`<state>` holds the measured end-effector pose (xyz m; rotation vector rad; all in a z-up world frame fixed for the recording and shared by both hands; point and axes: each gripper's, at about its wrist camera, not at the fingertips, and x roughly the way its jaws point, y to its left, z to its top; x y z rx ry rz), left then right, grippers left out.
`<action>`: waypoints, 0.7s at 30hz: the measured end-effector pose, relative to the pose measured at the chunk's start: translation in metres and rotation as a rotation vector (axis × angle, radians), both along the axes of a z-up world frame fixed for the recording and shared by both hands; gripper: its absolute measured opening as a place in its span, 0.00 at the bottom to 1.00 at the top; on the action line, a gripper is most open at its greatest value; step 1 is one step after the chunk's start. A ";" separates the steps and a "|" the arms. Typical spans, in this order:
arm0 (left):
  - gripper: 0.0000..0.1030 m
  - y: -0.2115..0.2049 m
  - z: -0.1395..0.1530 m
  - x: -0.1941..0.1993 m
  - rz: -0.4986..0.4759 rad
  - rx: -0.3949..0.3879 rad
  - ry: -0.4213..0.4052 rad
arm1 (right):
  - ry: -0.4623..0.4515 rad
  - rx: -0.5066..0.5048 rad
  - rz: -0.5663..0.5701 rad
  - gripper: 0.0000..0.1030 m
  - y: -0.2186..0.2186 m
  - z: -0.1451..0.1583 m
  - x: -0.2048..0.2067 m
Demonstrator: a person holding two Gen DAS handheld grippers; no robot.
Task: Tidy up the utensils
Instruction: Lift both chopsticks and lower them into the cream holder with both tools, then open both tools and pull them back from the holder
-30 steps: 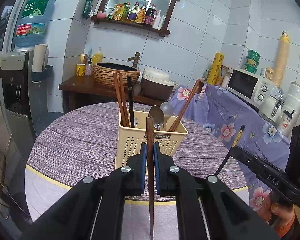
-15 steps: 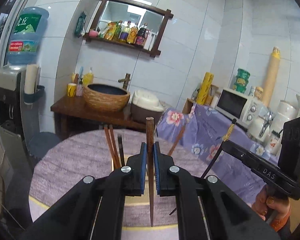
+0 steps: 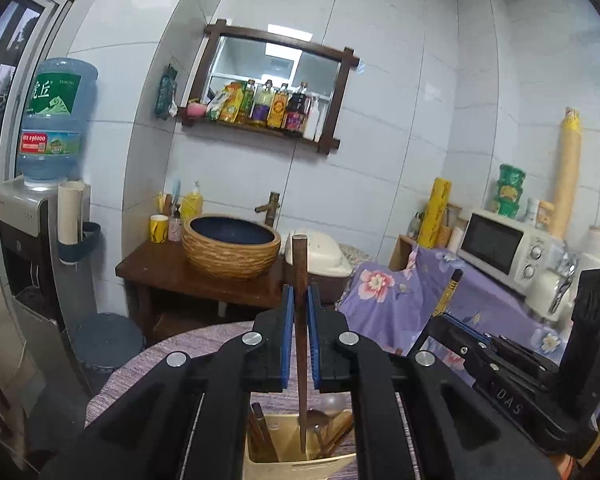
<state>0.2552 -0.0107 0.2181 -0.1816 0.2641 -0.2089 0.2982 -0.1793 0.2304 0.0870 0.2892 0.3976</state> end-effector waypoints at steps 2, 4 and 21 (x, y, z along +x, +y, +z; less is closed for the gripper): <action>0.08 -0.008 -0.021 0.008 0.008 0.029 0.025 | 0.024 -0.012 -0.008 0.08 0.003 -0.021 0.007; 0.08 -0.014 -0.041 0.015 0.007 0.044 0.059 | 0.049 -0.024 -0.012 0.08 0.005 -0.040 0.011; 0.08 -0.022 -0.104 0.022 0.002 0.093 0.162 | 0.135 -0.010 -0.021 0.08 0.005 -0.105 0.018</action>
